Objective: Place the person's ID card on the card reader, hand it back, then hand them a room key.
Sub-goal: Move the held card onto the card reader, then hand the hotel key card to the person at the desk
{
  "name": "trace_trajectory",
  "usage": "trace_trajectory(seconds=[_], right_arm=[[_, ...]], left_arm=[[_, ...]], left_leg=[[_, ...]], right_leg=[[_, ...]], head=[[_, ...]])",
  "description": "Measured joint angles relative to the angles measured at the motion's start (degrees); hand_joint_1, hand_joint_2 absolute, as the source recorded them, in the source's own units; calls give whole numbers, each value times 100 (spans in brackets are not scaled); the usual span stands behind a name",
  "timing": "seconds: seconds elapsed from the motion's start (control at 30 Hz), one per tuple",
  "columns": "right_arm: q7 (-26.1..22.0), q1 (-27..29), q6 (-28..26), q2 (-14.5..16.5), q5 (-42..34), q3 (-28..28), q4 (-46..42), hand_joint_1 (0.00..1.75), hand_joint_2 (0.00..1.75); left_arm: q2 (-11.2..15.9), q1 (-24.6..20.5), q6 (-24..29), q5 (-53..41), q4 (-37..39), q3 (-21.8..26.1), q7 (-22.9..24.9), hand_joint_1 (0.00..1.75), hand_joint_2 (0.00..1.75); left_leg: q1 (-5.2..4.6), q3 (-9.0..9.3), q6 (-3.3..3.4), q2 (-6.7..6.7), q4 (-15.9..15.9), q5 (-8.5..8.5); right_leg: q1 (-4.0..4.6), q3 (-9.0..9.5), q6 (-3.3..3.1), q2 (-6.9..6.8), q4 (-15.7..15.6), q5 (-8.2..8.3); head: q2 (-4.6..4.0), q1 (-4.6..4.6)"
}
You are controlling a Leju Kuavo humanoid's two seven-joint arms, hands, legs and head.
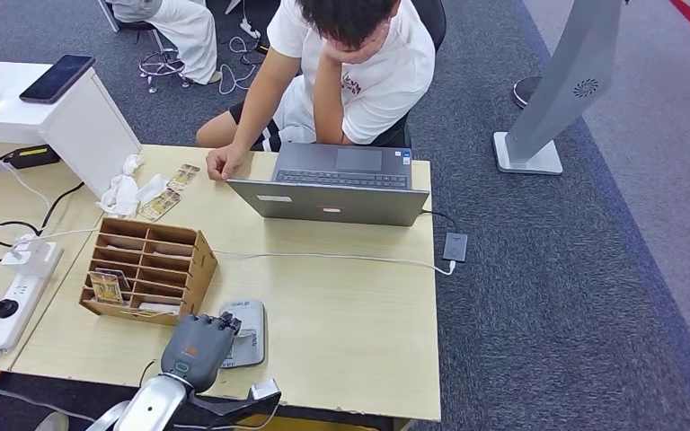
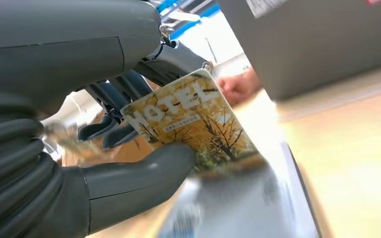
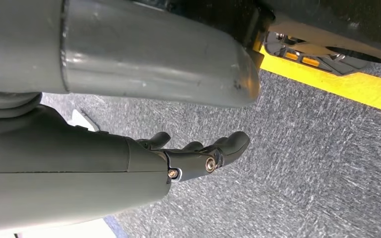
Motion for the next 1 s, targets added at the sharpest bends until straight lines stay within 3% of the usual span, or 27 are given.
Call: trace_trajectory(seconds=[0.13, 0.3, 0.47, 0.7, 0.83, 1.0], right_arm=[[-4, 1, 13, 0, 38, 39, 1, 0, 0], [-9, 3, 5, 0, 28, 43, 1, 0, 0], [-18, 5, -1, 2, 44, 43, 1, 0, 0], [-38, 6, 28, 2, 133, 43, 1, 0, 0], [-71, 2, 105, 1, 242, 58, 1, 0, 0], [-134, -5, 199, -1, 432, 150, 1, 0, 0]], left_arm=[[23, -4, 175, 33, 115, -157, 86, 175, 175], [-122, -94, 854, -119, 130, -131, 80, 175, 175], [-358, -336, 1395, -145, -73, 231, -151, 175, 175], [-447, -649, 1799, -39, -373, 753, -225, 175, 175], [-381, -1050, 2129, 85, -522, 1139, -288, 175, 175], [-168, -1902, 2078, -112, -369, 1719, -354, 175, 175]], left_leg=[[0, 2, 0, -4, 0, 1], [0, 5, -3, -7, 0, 6], [0, 3, -3, -10, 1, 7], [2, 1, -8, -9, 1, 11], [4, -2, -10, -12, 1, 12], [5, -3, -15, -13, 1, 19]], right_leg=[[0, 2, 0, -4, 0, 0], [0, 3, -1, -7, 0, 3], [0, 1, -1, -6, 1, 6], [1, -5, -3, -4, 3, 5], [3, -6, -3, -5, 4, 5], [5, -7, -6, -5, 7, 8]], head=[[-1, 1], [-1, 1], [-1, 0], [0, 0], [-1, -2], [-1, -1]])
